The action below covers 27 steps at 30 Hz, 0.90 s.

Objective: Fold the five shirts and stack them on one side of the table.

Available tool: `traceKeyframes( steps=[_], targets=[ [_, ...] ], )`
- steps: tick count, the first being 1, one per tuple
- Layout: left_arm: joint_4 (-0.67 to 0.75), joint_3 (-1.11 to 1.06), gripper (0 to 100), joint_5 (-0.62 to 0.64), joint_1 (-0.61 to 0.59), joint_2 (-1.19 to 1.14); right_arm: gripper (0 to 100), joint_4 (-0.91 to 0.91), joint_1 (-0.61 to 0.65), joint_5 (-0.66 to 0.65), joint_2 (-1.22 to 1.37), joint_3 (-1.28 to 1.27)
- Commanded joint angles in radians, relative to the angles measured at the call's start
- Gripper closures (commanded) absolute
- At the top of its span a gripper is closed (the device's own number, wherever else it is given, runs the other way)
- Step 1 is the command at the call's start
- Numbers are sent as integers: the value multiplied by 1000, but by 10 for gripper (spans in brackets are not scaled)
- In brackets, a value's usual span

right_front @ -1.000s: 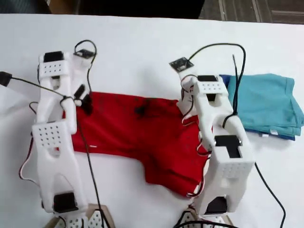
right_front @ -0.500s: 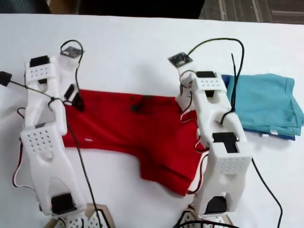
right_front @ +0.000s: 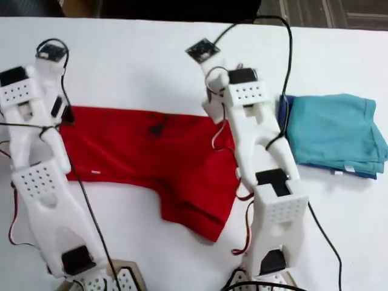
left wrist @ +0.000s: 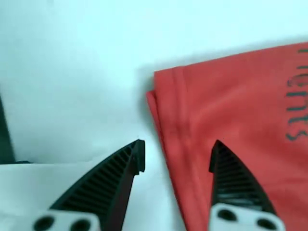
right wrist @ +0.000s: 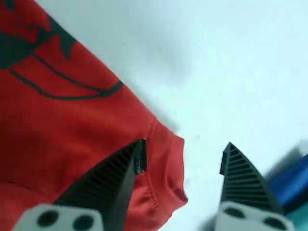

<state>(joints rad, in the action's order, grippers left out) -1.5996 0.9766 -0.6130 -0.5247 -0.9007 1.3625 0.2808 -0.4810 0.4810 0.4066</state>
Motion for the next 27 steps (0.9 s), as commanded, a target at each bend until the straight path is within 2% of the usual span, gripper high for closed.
traceKeyframes(
  steps=[1, 3, 5, 10, 14, 17, 21, 27],
  targets=[
    [-123, 171, 761, -17, 9, 35, 740, 153, 51, -3, -19, 121],
    [-186, 237, 762, -17, 28, 38, 740, 239, 90, -61, -19, 149],
    [-192, 272, 762, -11, 32, 41, 741, 297, 125, -100, -22, 166],
    [-192, 157, 762, -9, 48, 110, 741, 321, 186, -103, -151, 107],
    [-189, -24, 762, 0, 64, 230, 741, 297, 254, -106, -321, -121],
    [-183, -154, 763, 9, 71, 325, 741, 200, 280, -106, -450, -365],
    [-94, -377, 763, 8, 66, 425, 741, 53, 308, -106, -591, -683],
    [178, -817, 763, 35, 57, 577, 740, -54, 361, -106, -685, -945]
  ],
)
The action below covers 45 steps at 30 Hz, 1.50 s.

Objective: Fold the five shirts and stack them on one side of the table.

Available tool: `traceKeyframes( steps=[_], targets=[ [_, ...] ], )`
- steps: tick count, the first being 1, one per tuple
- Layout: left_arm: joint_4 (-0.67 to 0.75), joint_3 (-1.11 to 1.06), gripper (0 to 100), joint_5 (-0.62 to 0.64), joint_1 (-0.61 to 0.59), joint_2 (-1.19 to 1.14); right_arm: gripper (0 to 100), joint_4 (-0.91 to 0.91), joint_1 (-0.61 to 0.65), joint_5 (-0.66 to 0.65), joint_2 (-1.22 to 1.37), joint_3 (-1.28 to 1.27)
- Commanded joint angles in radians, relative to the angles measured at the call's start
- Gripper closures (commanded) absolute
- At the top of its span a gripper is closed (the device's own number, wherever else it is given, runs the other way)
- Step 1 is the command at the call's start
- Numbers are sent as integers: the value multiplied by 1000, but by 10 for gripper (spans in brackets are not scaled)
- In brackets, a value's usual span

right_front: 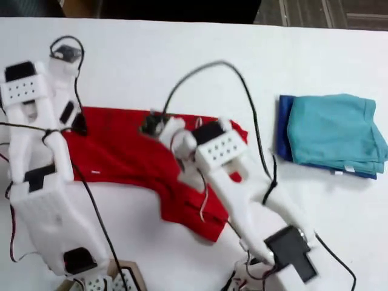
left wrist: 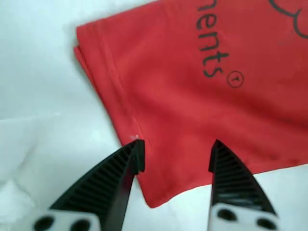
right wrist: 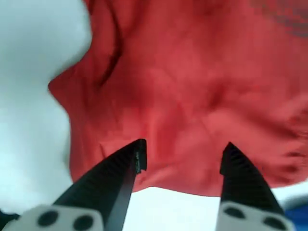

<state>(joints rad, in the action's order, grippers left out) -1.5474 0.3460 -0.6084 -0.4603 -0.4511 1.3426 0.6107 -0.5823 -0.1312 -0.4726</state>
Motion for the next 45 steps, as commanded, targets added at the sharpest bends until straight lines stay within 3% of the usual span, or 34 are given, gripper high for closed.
traceKeyframes(
  steps=[1, 8, 19, 24, 30, 37, 45],
  targets=[
    [173, -257, 763, 52, -8, 155, 739, -36, 50, -5, -73, -77],
    [425, -604, 763, 133, -28, 295, 738, -33, 154, -3, -73, -86],
    [566, -654, 763, 229, -80, 180, 738, -33, 191, -3, -71, -127],
    [543, -607, 763, 267, -94, 141, 739, -96, 209, 3, -71, -189],
    [542, -622, 763, 262, -92, 141, 746, -216, 110, 3, -70, -238],
    [542, -621, 762, 262, -87, 141, 975, -259, 31, 3, -74, -233],
    [542, -621, 762, 259, -71, 141, 978, -243, 36, 3, -84, -232]
  ],
)
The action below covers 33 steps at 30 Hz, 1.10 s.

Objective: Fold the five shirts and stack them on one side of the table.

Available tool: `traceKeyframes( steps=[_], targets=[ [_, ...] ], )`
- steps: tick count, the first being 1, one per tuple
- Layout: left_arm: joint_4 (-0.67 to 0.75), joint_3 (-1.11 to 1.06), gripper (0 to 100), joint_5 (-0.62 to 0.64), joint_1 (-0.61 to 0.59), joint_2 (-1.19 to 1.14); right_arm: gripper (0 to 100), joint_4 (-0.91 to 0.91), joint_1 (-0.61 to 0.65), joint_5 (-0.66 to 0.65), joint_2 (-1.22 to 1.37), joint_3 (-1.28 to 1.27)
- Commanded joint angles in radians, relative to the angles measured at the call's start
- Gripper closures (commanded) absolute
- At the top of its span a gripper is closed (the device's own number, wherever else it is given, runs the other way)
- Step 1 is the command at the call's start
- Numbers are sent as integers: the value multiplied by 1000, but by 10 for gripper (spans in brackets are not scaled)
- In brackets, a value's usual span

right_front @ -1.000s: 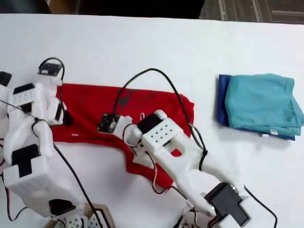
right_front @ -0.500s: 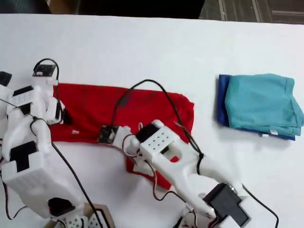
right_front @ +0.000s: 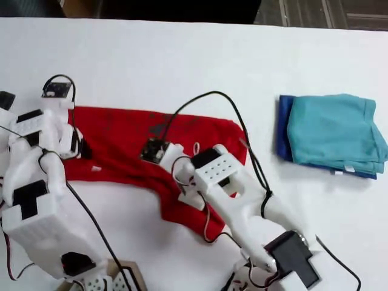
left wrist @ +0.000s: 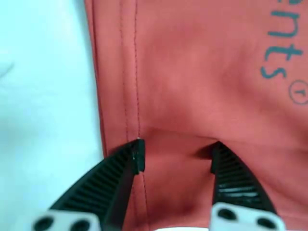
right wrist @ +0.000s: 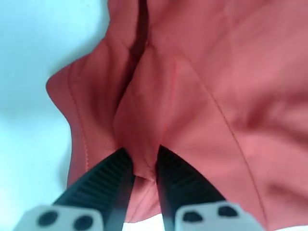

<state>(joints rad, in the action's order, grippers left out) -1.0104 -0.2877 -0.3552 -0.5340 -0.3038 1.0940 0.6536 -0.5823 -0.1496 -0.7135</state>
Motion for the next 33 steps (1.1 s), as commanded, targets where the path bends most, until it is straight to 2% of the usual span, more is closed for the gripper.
traceKeyframes(
  steps=[1, 11, 24, 26, 30, 33],
  targets=[
    [5, 13, 762, 6, 3, -6, 978, 18, -2, 3, -65, 12],
    [6, 12, 762, 6, 3, -6, 978, 177, 202, -5, -64, 140],
    [6, 12, 762, 6, 3, -6, 968, 176, 213, -5, -53, 137],
    [6, 12, 762, 6, 3, -6, 915, 182, 213, -5, -54, 138],
    [6, 12, 762, 6, 3, -6, 744, 251, 217, -6, -68, 180],
    [8, 12, 762, 6, 3, -6, 729, 343, 213, -6, -102, 281]
  ],
)
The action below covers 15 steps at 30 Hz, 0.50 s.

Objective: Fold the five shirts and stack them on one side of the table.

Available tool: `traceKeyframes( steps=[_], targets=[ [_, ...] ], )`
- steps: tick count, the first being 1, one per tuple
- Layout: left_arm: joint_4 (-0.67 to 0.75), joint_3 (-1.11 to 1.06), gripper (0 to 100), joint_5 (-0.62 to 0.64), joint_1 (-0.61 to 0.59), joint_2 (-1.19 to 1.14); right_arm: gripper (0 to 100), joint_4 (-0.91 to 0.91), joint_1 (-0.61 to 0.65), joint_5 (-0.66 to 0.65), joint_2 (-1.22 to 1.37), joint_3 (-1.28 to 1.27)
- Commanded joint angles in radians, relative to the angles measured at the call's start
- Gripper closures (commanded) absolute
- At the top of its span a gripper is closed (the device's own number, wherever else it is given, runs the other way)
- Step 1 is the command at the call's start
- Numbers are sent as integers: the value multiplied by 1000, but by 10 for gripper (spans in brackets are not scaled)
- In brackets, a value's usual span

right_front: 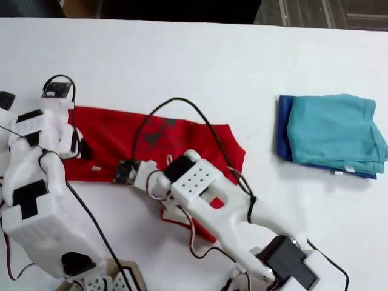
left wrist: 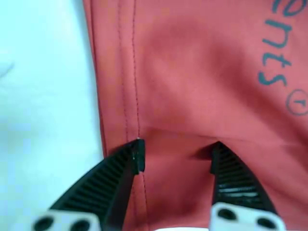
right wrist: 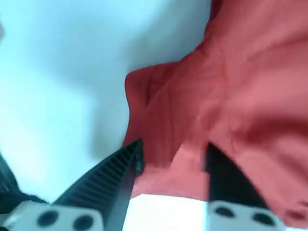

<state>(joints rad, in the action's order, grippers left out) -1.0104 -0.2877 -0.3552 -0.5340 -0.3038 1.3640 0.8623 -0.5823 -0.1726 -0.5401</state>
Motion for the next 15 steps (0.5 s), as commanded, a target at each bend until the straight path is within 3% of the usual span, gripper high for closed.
traceKeyframes(
  steps=[1, 4, 8, 15],
  targets=[
    [8, 12, 762, 6, 3, -6, 736, 102, -5, -6, -99, 152],
    [8, 12, 762, 6, 3, -6, 758, 122, -85, -5, -145, 250],
    [8, 12, 762, 6, 3, -6, 787, 33, -206, -5, -88, 183],
    [8, 12, 762, 6, 3, -6, 800, -309, -469, 8, 139, 126]
  ],
)
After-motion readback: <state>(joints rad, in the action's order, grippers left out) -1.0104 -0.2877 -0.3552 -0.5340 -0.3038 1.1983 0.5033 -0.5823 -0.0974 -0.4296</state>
